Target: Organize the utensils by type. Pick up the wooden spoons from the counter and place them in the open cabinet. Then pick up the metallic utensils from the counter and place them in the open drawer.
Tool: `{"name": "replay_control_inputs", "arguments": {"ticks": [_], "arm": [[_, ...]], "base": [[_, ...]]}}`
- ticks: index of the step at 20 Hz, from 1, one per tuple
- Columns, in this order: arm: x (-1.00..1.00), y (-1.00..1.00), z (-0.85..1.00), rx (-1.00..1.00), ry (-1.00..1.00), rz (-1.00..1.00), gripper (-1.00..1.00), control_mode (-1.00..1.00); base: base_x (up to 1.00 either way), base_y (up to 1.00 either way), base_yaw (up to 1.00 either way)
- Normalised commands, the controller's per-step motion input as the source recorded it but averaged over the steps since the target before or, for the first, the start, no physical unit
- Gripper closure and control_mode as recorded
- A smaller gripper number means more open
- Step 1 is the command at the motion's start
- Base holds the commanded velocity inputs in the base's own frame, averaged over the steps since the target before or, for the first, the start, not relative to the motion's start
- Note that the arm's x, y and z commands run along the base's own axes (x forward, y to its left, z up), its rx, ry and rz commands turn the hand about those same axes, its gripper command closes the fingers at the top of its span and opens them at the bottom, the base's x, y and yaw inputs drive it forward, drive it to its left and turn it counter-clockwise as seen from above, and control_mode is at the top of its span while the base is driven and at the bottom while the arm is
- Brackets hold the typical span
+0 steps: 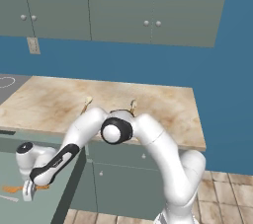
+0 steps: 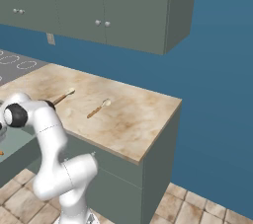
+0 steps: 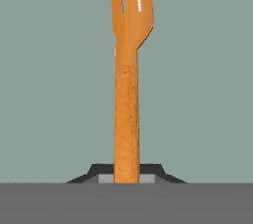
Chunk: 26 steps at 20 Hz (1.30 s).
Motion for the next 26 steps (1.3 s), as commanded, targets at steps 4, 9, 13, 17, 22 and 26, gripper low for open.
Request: {"name": "replay_control_inputs", "arguments": {"ticks": [4,9,13,17,22,26], "arm": [[0.21,0.22,-0.25,0.00,0.00,0.00,1.00,-1.00],[0.17,0.22,-0.23,0.00,0.00,0.00,1.00,-1.00],[0.06,0.13,-0.17,0.00,0.01,0.00,1.00,-1.00],[0.03,0.03,-0.17,0.00,0.02,0.00,1.00,-1.00],[0.00,0.00,-0.07,0.00,0.05,0.00,1.00,-1.00],[0.00,-0.02,-0.10,0.00,0.04,0.00,-1.00,-1.00]], "base": [[0.00,0.00,0.00],[0.00,0.00,0.00],[0.00,0.00,0.00],[0.00,0.00,0.00],[0.00,0.00,0.00],[0.00,0.00,0.00]]}}
